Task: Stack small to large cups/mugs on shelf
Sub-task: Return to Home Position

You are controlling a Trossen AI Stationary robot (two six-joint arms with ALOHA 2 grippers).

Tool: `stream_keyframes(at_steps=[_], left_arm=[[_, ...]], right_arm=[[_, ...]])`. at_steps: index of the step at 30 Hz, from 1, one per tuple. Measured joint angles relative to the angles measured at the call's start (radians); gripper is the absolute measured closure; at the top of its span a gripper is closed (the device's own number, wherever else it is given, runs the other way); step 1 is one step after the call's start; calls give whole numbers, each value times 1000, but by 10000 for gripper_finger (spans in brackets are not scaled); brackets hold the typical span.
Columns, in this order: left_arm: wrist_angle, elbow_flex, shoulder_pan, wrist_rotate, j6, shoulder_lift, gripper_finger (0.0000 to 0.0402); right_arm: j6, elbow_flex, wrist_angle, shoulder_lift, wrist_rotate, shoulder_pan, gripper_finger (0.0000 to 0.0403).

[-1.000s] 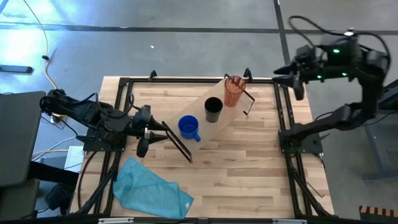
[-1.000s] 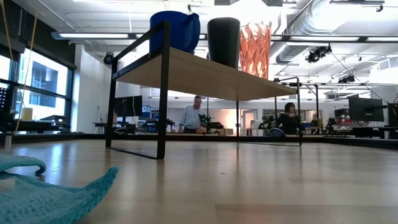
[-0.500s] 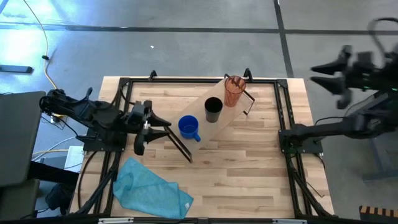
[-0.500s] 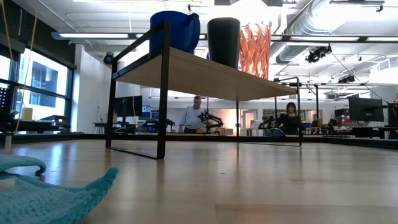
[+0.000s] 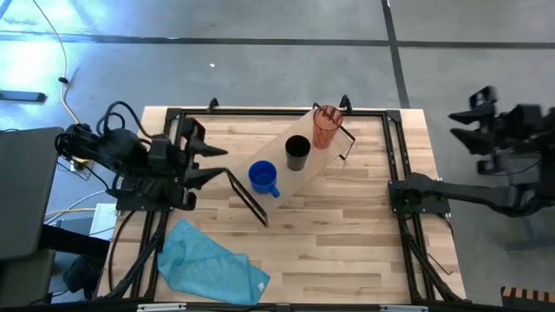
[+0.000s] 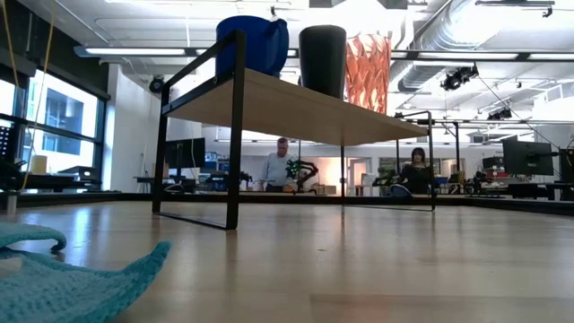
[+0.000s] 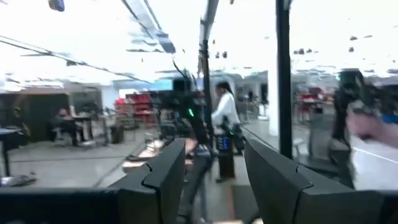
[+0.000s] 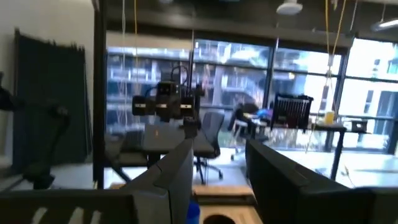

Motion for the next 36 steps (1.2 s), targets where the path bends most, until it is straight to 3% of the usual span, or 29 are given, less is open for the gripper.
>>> stream_keyframes(at_steps=[4,7,13,18,22,27,31,36], left_arm=[[34,0,0,-108,24,-4,245],[35,0,0,-218,-19,1,245],[-21,1,0,-228,-175,21,245],[-134,1,1,-185,-280,45,245],[-221,0,1,-222,-296,84,245],[-322,-2,0,-357,-347,106,245],[-58,-84,-30,-360,-118,92,245],[544,-341,-53,-218,227,-16,245]], right_arm=[[56,-303,294,-134,14,0,263],[123,-500,531,-199,85,0,263],[394,-772,942,-241,199,0,263],[620,-918,1001,-241,169,0,263],[831,-1042,971,-235,175,0,263],[707,-1157,1150,-232,118,23,263],[511,-1188,1414,-236,70,84,263],[367,-1188,1506,-239,50,134,263]])
